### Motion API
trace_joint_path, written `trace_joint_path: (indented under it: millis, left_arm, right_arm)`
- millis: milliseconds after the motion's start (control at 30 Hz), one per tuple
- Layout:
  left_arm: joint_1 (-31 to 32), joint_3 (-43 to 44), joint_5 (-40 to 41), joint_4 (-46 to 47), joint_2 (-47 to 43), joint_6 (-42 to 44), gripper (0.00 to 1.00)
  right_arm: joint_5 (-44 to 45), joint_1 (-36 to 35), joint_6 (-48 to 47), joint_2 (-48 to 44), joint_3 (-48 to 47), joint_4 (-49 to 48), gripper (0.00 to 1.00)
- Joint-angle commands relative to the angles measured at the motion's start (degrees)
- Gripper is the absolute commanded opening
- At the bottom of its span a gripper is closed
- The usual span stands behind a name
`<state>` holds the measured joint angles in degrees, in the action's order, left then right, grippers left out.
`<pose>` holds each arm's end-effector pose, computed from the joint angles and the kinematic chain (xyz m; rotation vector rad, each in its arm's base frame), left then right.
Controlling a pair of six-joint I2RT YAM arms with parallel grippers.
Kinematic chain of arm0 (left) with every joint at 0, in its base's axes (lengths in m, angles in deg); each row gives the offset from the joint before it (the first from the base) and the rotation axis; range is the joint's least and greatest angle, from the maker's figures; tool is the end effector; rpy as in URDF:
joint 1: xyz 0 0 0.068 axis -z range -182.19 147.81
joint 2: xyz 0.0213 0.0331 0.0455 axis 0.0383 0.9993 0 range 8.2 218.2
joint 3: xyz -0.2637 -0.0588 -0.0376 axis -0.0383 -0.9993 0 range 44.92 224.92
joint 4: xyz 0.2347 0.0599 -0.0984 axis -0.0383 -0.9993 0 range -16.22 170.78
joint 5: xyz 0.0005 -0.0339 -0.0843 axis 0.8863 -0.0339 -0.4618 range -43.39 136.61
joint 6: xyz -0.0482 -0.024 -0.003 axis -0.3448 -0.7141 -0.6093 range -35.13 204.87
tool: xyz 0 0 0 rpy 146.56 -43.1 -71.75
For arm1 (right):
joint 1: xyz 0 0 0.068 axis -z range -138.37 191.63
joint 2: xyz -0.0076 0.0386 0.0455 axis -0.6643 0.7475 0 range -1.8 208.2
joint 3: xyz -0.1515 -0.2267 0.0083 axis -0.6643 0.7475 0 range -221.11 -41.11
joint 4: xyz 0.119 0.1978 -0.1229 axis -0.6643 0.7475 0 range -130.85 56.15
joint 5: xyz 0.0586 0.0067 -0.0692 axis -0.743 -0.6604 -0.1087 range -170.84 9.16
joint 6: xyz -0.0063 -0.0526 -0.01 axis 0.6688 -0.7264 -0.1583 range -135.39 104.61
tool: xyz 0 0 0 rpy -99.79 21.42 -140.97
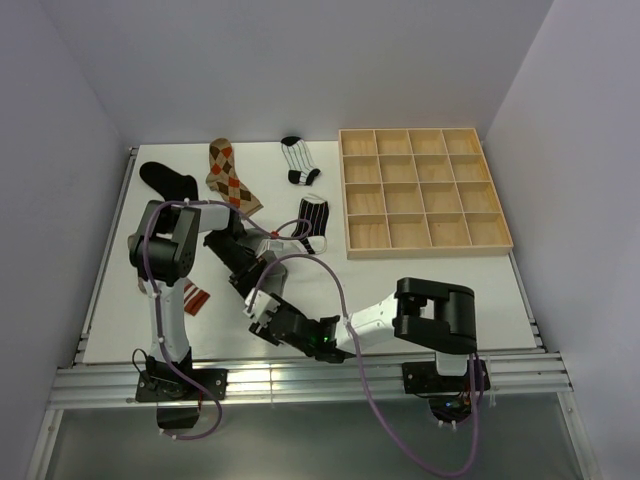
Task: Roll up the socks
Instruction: Roll the sock at the center of the board.
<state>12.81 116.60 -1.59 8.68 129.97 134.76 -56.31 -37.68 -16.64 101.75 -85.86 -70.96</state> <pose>0.2927 -0.1059 0.1058 -1.0933 -2.3351 1.3126 0.0801 0.3445 0.1405 -1.1136 1.7186 0.4150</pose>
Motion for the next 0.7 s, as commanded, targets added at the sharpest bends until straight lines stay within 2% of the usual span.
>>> trace_joint_path:
  millis: [0,233,333,367,467,567,633,667]
  left_arm:
    - [-0.15,1.44,1.18,-1.73,1.36,1.79,0.07]
    - [-0.15,1.88,0.83,-3.14,2.15,2.76,0.08]
    - [-0.15,1.36,0.57,-3.49,1.8,3.37,0.11]
    - [-0.15,1.18,0.48,-3.14,1.54,3.37,0.12]
    - [-0.15,0.57,0.39,-2.0,0.22,3.11,0.19]
    - [-0.15,0.39,-0.48,0.28,-2.24,2.05,0.29]
    - [-0.33,-0.4,-1.27,2.82,-5.74,-0.21,0.38]
    - [-0.59,-0.66,-1.71,5.1,-6.98,-0.75,0.39]
  right_arm:
    - [1.66,-0.23,-1.47,1.92,-1.57,-2.85,0.57]
    - [3.32,-0.15,-2.17,4.9,-3.06,-3.12,0.51]
    - [3.5,0.03,-1.91,6.05,-3.24,-3.29,0.41]
    - [3.33,0.12,-1.65,6.05,-3.32,-3.03,0.3]
    - [0.61,1.26,0.72,5.35,-2.97,-1.98,0.14]
    - [-4.22,3.19,4.76,3.07,-1.83,-0.66,0.08]
    - [-6.51,4.68,7.04,1.66,-1.39,1.62,0.07]
    - [-8.61,5.12,7.58,0.53,-1.39,2.76,0.05]
